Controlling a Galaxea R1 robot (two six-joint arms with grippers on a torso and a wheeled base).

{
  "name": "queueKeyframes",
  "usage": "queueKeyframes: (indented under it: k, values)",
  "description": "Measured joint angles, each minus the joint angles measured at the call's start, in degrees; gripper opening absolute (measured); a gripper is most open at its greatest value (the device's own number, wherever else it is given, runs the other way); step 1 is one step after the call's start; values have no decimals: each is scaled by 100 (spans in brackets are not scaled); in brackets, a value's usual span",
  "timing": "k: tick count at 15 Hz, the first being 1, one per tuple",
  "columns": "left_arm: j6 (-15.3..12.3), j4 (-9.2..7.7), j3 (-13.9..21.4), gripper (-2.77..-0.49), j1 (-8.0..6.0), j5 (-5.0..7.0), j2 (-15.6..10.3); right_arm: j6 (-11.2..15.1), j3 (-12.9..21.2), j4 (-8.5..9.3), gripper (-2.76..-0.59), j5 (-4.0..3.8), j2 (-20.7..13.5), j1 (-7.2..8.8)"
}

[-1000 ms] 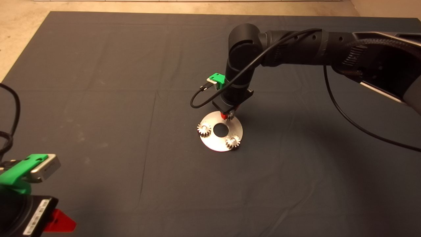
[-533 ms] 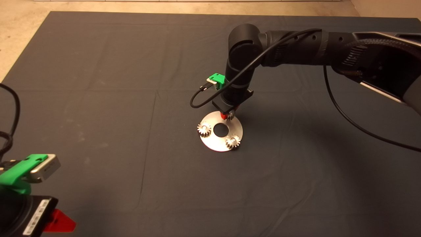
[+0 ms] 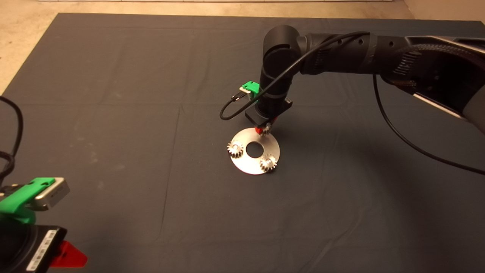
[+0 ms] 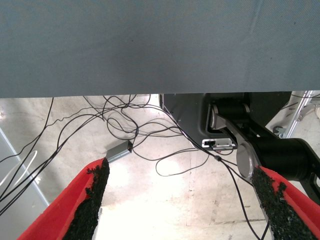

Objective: Install three planetary gears onto the carrier pins

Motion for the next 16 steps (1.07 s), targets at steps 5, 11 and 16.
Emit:
queueKeyframes:
  k: [5,11,16]
  values:
    - [0,0,0,-122,0,1,-1,0,5,-22,-229,-5,11,0]
    - [0,-1,2,-122,0,0,-1,0,74,-84,-220,-7,7,-1]
    - [0,-3,1,-122,0,0,-3,0,124,-133,-206,-5,-30,0]
